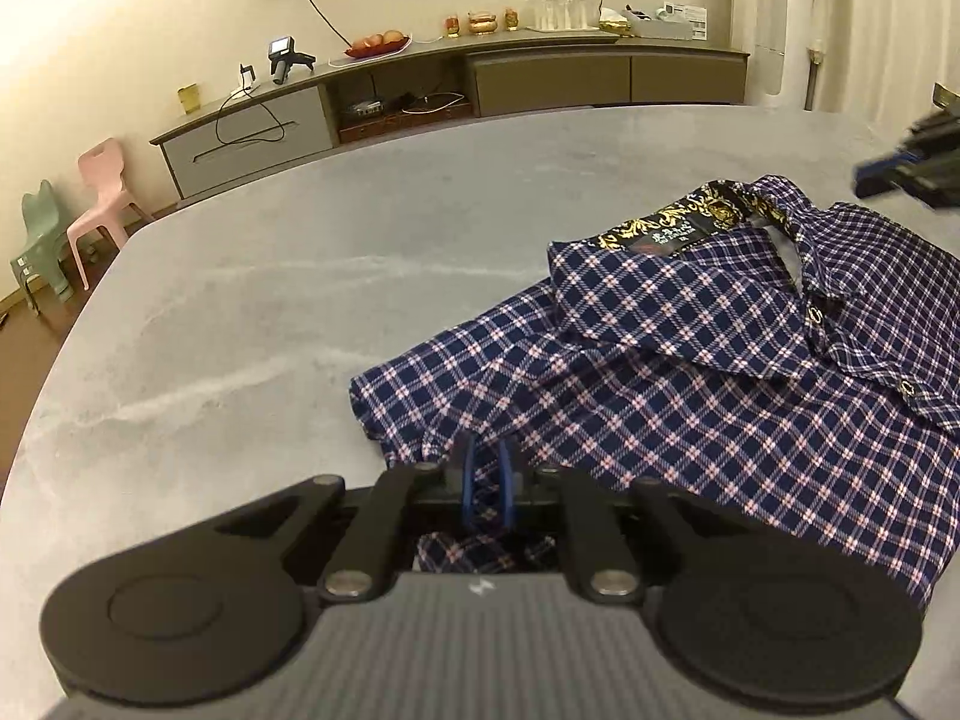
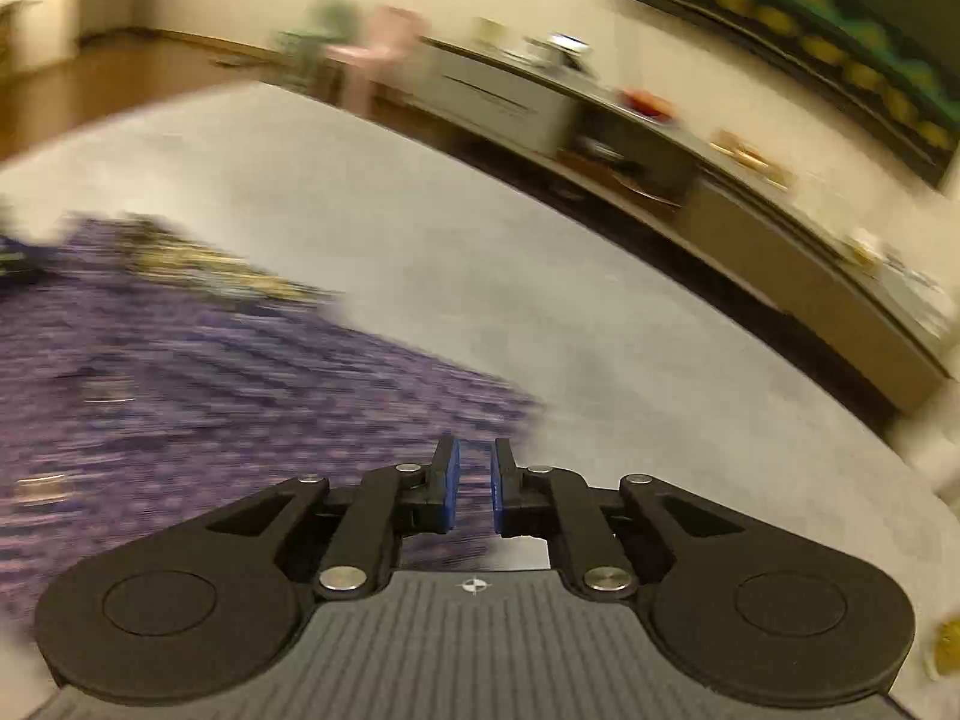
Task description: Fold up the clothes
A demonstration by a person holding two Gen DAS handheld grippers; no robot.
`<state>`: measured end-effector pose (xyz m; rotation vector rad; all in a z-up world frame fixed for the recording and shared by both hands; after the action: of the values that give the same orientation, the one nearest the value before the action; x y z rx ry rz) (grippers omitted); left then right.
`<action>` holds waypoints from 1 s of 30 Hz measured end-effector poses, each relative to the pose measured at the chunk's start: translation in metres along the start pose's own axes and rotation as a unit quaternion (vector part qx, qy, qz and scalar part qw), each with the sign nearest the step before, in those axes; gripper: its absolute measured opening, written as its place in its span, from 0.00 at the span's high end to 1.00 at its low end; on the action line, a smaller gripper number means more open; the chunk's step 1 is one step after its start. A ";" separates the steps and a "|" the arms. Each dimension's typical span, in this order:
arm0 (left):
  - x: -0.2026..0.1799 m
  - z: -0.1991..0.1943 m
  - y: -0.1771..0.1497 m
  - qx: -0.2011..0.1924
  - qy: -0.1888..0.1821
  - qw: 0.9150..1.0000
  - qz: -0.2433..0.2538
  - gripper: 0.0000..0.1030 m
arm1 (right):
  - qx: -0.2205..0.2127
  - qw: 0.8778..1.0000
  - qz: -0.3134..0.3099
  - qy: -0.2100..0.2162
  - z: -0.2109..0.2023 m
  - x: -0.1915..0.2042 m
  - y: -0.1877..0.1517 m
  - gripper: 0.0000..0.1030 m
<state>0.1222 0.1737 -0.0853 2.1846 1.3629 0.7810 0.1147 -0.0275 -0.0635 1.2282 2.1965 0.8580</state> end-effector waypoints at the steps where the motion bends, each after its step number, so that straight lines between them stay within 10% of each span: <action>1: 0.000 0.001 0.001 0.000 0.000 1.000 0.000 0.90 | 0.002 1.000 -0.013 0.024 -0.006 0.013 -0.003 0.90; 9: -0.003 0.001 0.003 -0.007 0.014 1.000 -0.004 0.90 | 0.049 0.997 0.055 -0.028 -0.001 -0.038 -0.035 0.86; 13: -0.022 -0.033 0.012 -0.046 0.061 0.996 0.043 0.88 | 0.017 0.999 0.045 0.024 -0.043 -0.008 -0.037 0.77; 16: -0.078 -0.074 0.013 -0.101 -0.015 0.989 0.103 0.84 | 0.024 0.997 0.021 0.064 -0.054 0.020 -0.049 0.73; 20: -0.120 -0.064 -0.022 -0.056 -0.040 0.982 0.174 0.85 | 0.046 0.995 0.006 0.082 -0.045 0.032 -0.067 0.73; 30: -0.076 -0.047 -0.040 -0.012 0.026 0.986 0.163 0.86 | 0.084 0.991 0.056 0.087 -0.042 -0.001 -0.086 0.64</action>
<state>0.0378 0.1251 -0.0935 2.4172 1.0226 0.9720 0.0381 -0.0754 -0.0963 1.4149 2.3984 0.8686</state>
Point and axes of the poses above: each gripper's, at about its wrist camera, not at the fingertips, and z roughly the way its jaws point, x to its left, y to its top, the point moved 9 cm from there along z, roughly the way its jaws point, and after that the axes turned 9 degrees about z, right-handed, at the moved point
